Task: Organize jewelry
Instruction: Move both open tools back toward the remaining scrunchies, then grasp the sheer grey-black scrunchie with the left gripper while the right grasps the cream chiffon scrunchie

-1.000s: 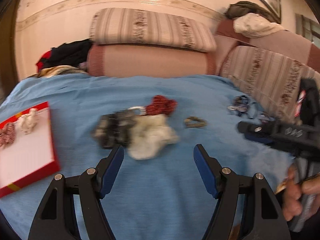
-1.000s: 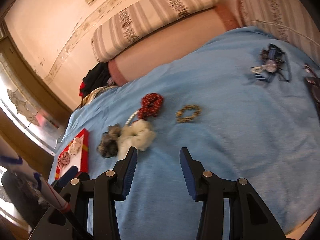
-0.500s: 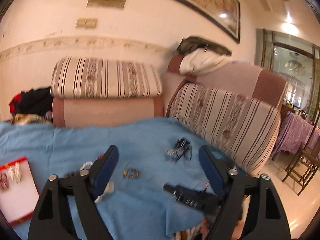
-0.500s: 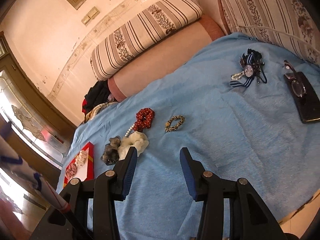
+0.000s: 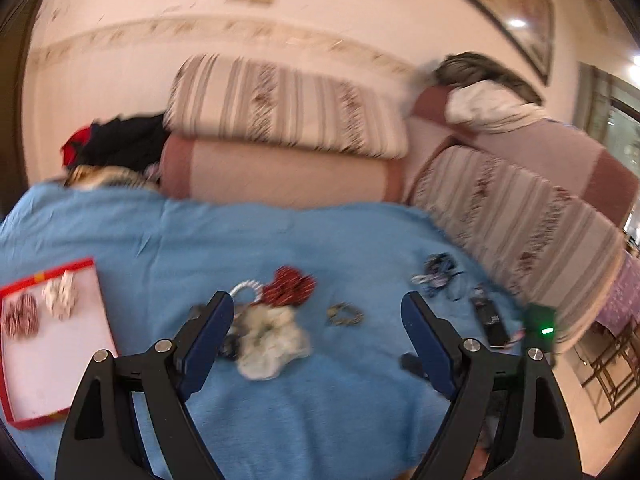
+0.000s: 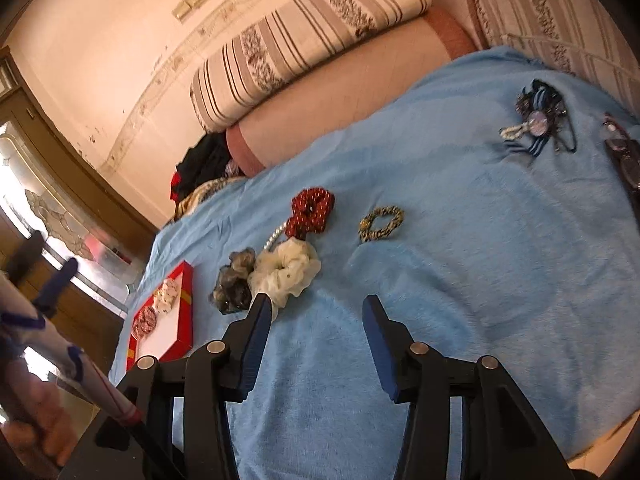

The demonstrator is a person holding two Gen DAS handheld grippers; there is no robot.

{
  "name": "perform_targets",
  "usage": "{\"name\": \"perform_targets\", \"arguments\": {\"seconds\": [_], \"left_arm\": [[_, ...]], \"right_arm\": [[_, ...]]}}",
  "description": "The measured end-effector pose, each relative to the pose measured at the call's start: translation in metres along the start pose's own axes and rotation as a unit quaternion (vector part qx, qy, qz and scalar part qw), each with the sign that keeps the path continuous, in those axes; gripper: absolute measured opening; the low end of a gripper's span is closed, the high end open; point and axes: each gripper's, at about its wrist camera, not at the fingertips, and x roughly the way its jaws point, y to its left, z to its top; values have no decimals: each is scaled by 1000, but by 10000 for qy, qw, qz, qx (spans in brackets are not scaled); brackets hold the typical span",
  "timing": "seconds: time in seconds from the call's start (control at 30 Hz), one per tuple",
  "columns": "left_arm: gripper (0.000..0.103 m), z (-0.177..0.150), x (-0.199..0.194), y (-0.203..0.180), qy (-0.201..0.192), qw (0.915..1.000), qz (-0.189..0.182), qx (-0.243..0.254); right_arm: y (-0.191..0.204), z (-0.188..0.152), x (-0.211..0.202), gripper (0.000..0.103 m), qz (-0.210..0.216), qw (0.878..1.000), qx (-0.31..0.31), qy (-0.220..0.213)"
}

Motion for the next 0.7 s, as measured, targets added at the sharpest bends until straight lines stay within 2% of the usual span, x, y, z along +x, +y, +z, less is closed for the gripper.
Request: {"name": "perform_targets", "arguments": {"seconds": [0.17, 0.37, 0.47, 0.57, 0.7], "left_arm": [[85, -11, 41, 50, 214, 9989, 318, -263], [85, -20, 84, 97, 212, 9967, 698, -351], [85, -28, 96, 115, 54, 9963, 778, -356], [85, -30, 107, 125, 204, 9963, 802, -225], [85, -25, 108, 137, 187, 9972, 592, -420]], "right_arm": [[1, 1, 32, 51, -66, 9998, -40, 198], [-8, -1, 60, 51, -241, 9987, 1, 450], [-14, 0, 68, 51, -321, 9982, 115, 488], [-17, -1, 78, 51, -400, 9975, 150, 564], [-19, 0, 97, 51, -347, 9967, 228, 694]]}}
